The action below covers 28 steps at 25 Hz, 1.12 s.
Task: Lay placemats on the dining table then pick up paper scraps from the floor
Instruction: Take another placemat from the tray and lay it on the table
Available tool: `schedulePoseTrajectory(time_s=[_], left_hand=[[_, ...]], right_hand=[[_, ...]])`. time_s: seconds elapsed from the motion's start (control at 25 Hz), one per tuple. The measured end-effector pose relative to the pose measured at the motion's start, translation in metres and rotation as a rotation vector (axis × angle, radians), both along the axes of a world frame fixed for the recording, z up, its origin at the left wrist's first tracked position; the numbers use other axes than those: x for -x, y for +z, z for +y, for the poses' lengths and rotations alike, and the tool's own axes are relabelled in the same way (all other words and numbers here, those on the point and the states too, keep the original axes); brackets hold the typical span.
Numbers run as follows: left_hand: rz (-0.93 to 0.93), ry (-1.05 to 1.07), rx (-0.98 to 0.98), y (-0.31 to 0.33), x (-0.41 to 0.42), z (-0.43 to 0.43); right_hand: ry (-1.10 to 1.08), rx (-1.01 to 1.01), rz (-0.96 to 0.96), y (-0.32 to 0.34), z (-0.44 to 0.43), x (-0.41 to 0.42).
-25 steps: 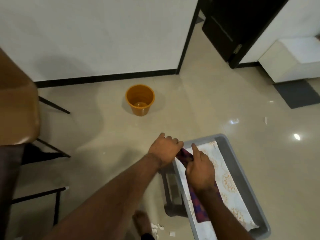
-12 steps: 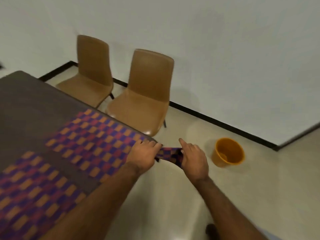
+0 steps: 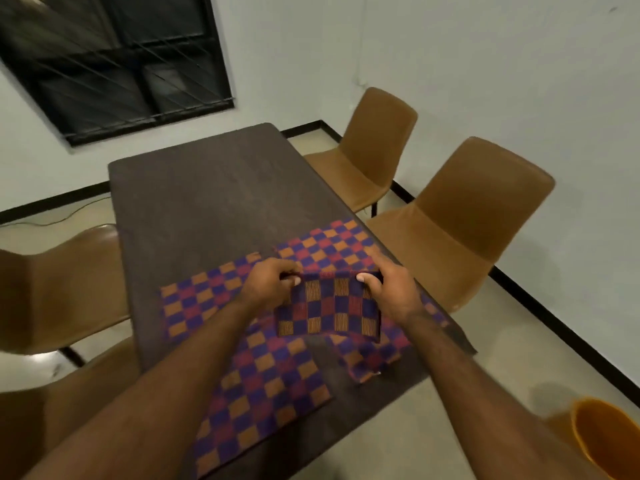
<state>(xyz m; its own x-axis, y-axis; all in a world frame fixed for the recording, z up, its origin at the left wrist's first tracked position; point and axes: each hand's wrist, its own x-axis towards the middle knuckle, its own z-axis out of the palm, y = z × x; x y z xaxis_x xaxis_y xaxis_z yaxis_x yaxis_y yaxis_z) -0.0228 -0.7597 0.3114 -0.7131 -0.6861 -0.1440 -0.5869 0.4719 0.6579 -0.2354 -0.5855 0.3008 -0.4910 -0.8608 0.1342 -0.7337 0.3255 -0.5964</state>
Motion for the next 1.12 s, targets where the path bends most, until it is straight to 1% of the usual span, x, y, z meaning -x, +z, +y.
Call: schedulePoseTrajectory(time_s=[0.08,0.16,0.24,0.36,0.44,0.52,0.56,0.64,0.72,0.8,0.88,0.96,1.04,1.12], left_hand=[[-0.02,0.042,-0.148,-0.003,-0.03,-0.024],[-0.058,0.094,-0.264,-0.012,-0.056,-0.035],[-0.124,0.145,-0.323,-0.03,-0.079,-0.042],[-0.141,0.211,-0.358,-0.056,-0.106,-0.042],[-0.186,0.279,-0.358,-0.076,-0.119,-0.04],[-0.252,0.367,-0.289,-0.097,-0.133,-0.038],[-0.276,0.401,-0.242,-0.106,-0.14,-0.036],[-0.306,0.418,-0.117,-0.123,-0.149,-0.028],[-0.383,0.35,0.039,-0.127,-0.154,-0.018],[-0.453,0.169,0.15,-0.122,-0.152,-0.005],[-0.526,-0.08,0.138,-0.115,-0.149,0.015],[-0.627,-0.243,0.119,-0.118,-0.149,0.032],[-0.655,-0.273,0.125,-0.126,-0.153,0.042],[-0.631,-0.265,0.159,-0.129,-0.155,0.043]], right_hand=[[0.069,0.004,-0.082,0.001,-0.028,-0.018],[0.122,-0.056,-0.16,-0.007,-0.048,-0.034],[0.164,-0.147,-0.231,-0.025,-0.066,-0.048],[0.245,-0.229,-0.304,-0.057,-0.081,-0.066],[0.313,-0.245,-0.305,-0.078,-0.088,-0.078],[0.362,-0.277,-0.289,-0.097,-0.094,-0.089],[0.361,-0.309,-0.243,-0.103,-0.094,-0.093],[0.35,-0.361,-0.073,-0.112,-0.088,-0.098],[0.421,-0.356,0.075,-0.115,-0.08,-0.106],[0.564,-0.36,0.119,-0.119,-0.07,-0.118],[0.696,-0.393,0.132,-0.125,-0.061,-0.133],[0.763,-0.409,0.157,-0.132,-0.057,-0.144],[0.769,-0.426,0.162,-0.137,-0.055,-0.151],[0.755,-0.43,0.172,-0.139,-0.055,-0.153]])
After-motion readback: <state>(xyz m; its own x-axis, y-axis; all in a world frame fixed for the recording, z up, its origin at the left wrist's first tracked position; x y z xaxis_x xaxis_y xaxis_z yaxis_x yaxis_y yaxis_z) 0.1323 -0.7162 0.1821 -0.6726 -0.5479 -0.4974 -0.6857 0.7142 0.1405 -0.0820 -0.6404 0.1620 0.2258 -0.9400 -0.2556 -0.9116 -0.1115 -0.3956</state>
